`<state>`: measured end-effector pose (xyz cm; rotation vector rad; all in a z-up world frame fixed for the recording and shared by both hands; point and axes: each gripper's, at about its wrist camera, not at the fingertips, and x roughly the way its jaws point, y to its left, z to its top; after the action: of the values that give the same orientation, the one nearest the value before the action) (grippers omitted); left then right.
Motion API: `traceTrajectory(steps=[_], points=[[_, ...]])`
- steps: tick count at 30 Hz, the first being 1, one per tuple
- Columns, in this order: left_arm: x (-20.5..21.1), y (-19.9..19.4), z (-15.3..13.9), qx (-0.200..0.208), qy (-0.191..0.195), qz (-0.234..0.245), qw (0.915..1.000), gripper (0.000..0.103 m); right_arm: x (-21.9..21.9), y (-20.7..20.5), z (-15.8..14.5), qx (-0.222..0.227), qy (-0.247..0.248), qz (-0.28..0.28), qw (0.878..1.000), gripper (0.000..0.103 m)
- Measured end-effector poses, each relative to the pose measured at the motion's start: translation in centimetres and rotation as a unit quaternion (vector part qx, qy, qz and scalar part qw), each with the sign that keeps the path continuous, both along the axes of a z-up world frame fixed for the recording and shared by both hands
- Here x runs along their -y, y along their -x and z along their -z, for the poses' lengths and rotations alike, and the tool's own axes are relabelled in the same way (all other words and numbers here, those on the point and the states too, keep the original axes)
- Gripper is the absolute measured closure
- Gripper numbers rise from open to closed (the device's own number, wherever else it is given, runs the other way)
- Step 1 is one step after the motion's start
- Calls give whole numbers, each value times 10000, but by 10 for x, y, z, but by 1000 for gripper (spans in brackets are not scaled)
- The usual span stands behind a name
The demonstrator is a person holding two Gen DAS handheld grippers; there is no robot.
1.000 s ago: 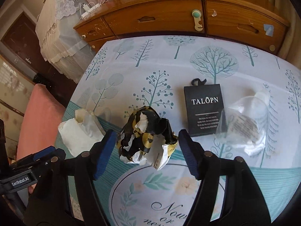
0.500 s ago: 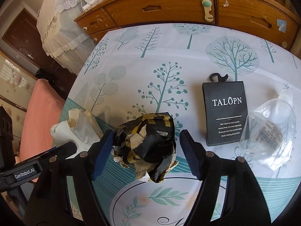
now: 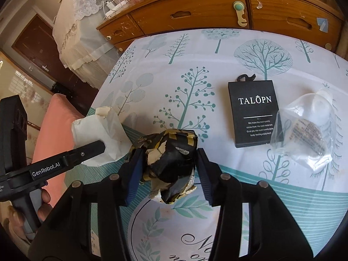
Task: Collect trash
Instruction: 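Carry the wrapper and tissue off the table toward the bin with both tools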
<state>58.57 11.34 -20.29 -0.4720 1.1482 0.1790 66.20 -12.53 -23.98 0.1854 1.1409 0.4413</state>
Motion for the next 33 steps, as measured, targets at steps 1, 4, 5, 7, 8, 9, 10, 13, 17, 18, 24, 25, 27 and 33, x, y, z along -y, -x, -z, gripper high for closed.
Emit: traceTrajectory(steps=[1, 4, 5, 7, 8, 9, 10, 13, 17, 18, 24, 25, 27, 33], points=[[3, 5, -3, -13, -69, 43, 10000, 85, 1, 5, -2, 20, -7, -11, 10000, 59], [7, 28, -11, -29, -79, 164, 9998, 85, 8, 23, -10, 41, -67, 3, 10000, 59], [9, 37, -14, -48, -107, 211, 9997, 85, 10, 30, -13, 45, -93, 18, 9999, 59], [11, 58, -20, -47, -129, 300, 9995, 85, 14, 47, -20, 46, -150, 68, 9999, 59], [11, 69, -24, -21, -108, 352, 9993, 85, 17, 56, -24, 43, -183, 100, 9998, 59], [12, 82, -27, 2, -110, 409, 9991, 85, 19, 67, -29, 49, -213, 142, 9997, 59], [13, 95, -32, 20, -146, 478, 9987, 85, 21, 78, -33, 59, -230, 180, 9996, 59], [14, 136, -46, 106, -159, 670, 9976, 85, 27, 120, -46, 94, -231, 300, 9992, 59], [13, 195, -66, 255, -90, 865, 9959, 85, 33, 186, -62, 99, -276, 570, 9979, 59], [13, 211, -71, 292, -66, 917, 9953, 85, 34, 201, -65, 87, -291, 628, 9976, 59], [14, 315, -102, 533, -99, 1272, 9904, 85, 25, 312, -87, 138, -310, 878, 9956, 59], [14, 330, -106, 556, -94, 1328, 9895, 85, 23, 329, -90, 152, -302, 894, 9954, 59], [14, 366, -113, 580, -135, 1454, 9876, 85, 16, 366, -96, 176, -327, 929, 9950, 59], [8, 456, -124, 627, -203, 1753, 9823, 85, -2, 465, -107, 294, -366, 1100, 9928, 59]])
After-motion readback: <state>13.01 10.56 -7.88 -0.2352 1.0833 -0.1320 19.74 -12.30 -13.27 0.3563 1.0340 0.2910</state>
